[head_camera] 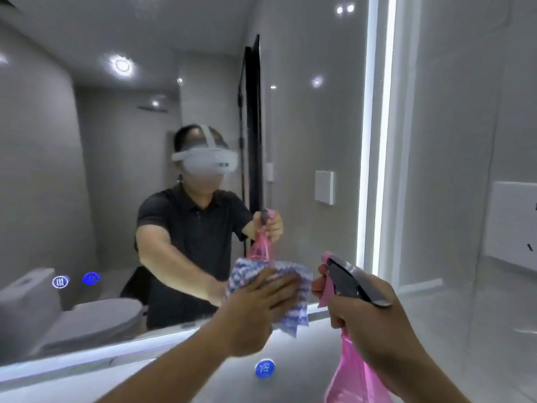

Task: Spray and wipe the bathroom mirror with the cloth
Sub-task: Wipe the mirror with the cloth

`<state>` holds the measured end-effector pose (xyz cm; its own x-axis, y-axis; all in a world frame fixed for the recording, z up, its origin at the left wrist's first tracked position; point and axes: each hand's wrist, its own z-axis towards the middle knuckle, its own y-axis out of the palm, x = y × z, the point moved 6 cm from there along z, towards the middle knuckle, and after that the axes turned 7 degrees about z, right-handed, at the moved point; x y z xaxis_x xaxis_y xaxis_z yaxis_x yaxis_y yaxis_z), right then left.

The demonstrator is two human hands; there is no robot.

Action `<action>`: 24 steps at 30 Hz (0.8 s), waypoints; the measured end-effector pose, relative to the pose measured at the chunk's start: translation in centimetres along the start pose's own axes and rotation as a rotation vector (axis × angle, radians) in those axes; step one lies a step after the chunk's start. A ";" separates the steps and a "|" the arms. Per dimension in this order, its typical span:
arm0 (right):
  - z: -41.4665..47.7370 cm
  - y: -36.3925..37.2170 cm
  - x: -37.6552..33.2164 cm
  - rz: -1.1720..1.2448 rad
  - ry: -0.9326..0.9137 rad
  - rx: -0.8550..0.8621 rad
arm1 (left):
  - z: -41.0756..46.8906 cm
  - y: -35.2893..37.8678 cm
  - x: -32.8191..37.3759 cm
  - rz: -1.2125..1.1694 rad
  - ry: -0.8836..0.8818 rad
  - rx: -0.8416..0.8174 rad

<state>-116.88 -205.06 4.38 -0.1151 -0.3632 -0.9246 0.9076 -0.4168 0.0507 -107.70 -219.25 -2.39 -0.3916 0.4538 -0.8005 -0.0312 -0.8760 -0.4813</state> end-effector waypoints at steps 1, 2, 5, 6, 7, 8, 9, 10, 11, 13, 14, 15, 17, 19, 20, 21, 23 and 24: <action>0.1 -0.3 0.5 0.005 0.024 0.005 | -1.7 0.9 2.3 0.036 0.078 -0.091; 0.2 -0.8 0.9 -0.013 0.037 0.008 | -2.5 1.3 2.9 0.046 0.122 -0.137; 0.4 -1.5 1.6 -0.053 0.049 -0.005 | -0.6 -1.8 -2.3 0.092 0.026 0.004; 0.5 -1.6 1.5 -0.051 0.042 -0.012 | 1.0 -3.7 -5.5 0.107 -0.084 0.122; 0.6 -1.8 1.4 -0.049 0.035 -0.012 | 2.8 -5.6 -9.3 0.105 -0.214 0.202; 0.7 -1.8 1.1 -0.053 0.026 -0.009 | 4.4 -7.4 -12.9 0.076 -0.356 0.260; 0.9 -2.0 1.0 -0.062 0.010 -0.008 | 5.7 -8.6 -15.9 0.046 -0.489 0.297; 1.1 -2.1 0.9 -0.060 -0.003 -0.006 | 6.7 -9.3 -17.9 0.034 -0.585 0.322; 1.4 -2.2 0.8 -0.054 -0.013 0.003 | 7.7 -9.7 -18.8 0.021 -0.645 0.330; 1.6 -2.2 0.5 -0.046 -0.015 0.009 | 9.4 -9.1 -16.8 0.004 -0.609 0.334; 1.7 -2.1 0.4 -0.039 -0.013 0.008 | 9.8 -7.8 -13.9 0.005 -0.496 0.314; 1.8 -2.2 0.3 -0.028 -0.015 0.007 | 9.5 -6.1 -10.2 -0.006 -0.341 0.274; 1.9 -2.6 0.2 -0.005 -0.018 0.010 | 6.5 -2.3 -1.9 -0.016 -0.020 0.159; 2.0 -3.3 0.0 -0.009 -0.019 0.024 | 1.9 0.2 3.5 0.030 0.216 -0.033; 2.0 -3.8 -0.1 -0.026 -0.013 0.031 | 0.6 0.9 4.0 0.035 0.269 -0.080; 2.2 -4.3 -0.1 -0.050 -0.006 0.032 | 0.4 0.8 3.0 0.009 0.267 -0.073; 2.6 -5.3 -0.4 -0.097 0.002 0.024 | 2.5 -1.6 -1.9 -0.095 0.134 0.089; 2.8 -5.7 -0.5 -0.098 0.005 0.027 | 4.2 -3.4 -5.7 -0.089 0.000 0.201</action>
<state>-123.10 -204.83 5.58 -0.2010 -0.3150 -0.9276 0.8807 -0.4727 -0.0303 -109.23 -219.50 5.33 -0.3787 0.5308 -0.7582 -0.2486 -0.8474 -0.4691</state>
